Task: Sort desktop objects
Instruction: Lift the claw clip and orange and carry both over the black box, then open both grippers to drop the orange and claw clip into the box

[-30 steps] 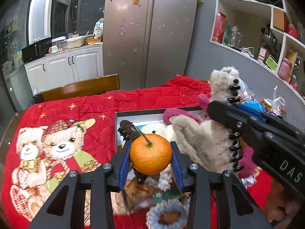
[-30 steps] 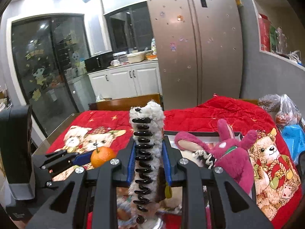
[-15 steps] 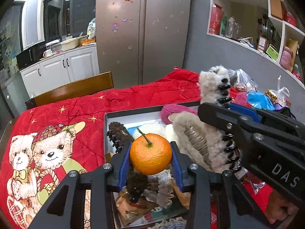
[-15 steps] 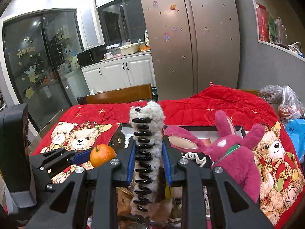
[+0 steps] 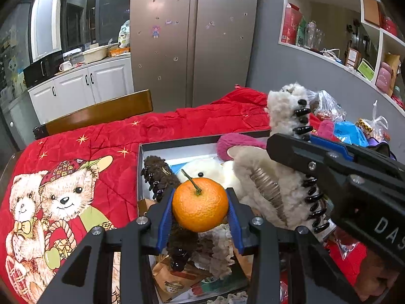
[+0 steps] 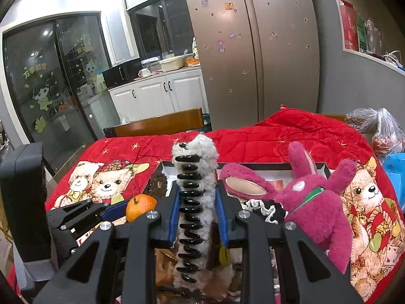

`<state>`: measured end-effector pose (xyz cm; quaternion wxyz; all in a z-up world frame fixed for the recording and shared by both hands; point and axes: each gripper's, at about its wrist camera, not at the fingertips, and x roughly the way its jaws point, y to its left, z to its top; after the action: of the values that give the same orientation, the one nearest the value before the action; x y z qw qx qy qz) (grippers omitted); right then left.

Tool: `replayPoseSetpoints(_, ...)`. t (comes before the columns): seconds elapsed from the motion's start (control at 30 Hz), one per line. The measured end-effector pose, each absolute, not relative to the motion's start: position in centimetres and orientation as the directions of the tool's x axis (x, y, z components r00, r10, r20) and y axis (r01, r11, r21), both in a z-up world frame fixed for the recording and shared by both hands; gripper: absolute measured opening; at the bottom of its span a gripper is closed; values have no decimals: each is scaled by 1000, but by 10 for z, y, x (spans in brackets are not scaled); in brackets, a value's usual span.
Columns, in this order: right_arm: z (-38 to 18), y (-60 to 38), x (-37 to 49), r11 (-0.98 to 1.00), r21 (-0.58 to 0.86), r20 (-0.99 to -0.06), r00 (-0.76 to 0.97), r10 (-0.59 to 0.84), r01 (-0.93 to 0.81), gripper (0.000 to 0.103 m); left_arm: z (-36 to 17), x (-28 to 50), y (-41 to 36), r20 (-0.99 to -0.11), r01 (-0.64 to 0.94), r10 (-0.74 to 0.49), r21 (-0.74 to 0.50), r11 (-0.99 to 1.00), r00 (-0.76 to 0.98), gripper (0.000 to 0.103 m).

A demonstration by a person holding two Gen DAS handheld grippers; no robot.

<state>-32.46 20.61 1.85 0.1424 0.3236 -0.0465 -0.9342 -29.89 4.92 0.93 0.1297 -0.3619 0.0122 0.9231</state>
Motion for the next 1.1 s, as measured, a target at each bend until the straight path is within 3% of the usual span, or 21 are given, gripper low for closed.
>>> replayPoseSetpoints(0.3, 16, 203, -327, -951, 199, -596, -741, -310, 238, 29, 11, -298, 54, -669, -260, 244, -78, -962, -702, 41)
replayPoseSetpoints(0.37, 16, 201, -326, -952, 192, -596, -743, -305, 237, 30, 11, -299, 54, -668, -260, 247, -83, -962, -702, 52)
replayPoseSetpoints(0.43, 15, 201, -326, -953, 189, -595, -745, -302, 236, 31, 13, -298, 54, -660, -270, 253, -78, -960, -707, 76)
replayPoseSetpoints(0.5, 15, 202, -327, -947, 212, -587, -743, -322, 243, 35, 14, -297, 54, -655, -269, 237, -53, -962, -717, 87)
replayPoseSetpoints(0.57, 15, 203, -327, -947, 214, -587, -743, -322, 241, 36, 15, -298, 53, -651, -266, 226, -38, -963, -725, 89)
replayPoseSetpoints(0.63, 16, 204, -328, -948, 217, -587, -745, -318, 233, 44, 14, -301, 51, -664, -257, 215, -35, -966, -716, 103)
replayPoseSetpoints(0.67, 16, 205, -328, -946, 224, -586, -744, -322, 233, 49, 14, -301, 49, -668, -252, 209, -34, -967, -714, 103)
replayPoseSetpoints(0.73, 17, 209, -329, -941, 249, -581, -742, -336, 232, 70, 13, -303, 48, -671, -233, 185, -19, -972, -718, 103)
replayPoseSetpoints(0.83, 22, 214, -326, -931, 278, -553, -753, -356, 236, 81, 15, -300, 45, -647, -238, 196, -23, -971, -737, 103)
replayPoseSetpoints(1.1, 28, 222, -325, -928, 301, -540, -763, -355, 218, 87, 23, -298, 47, -622, -241, 189, 0, -971, -760, 103)
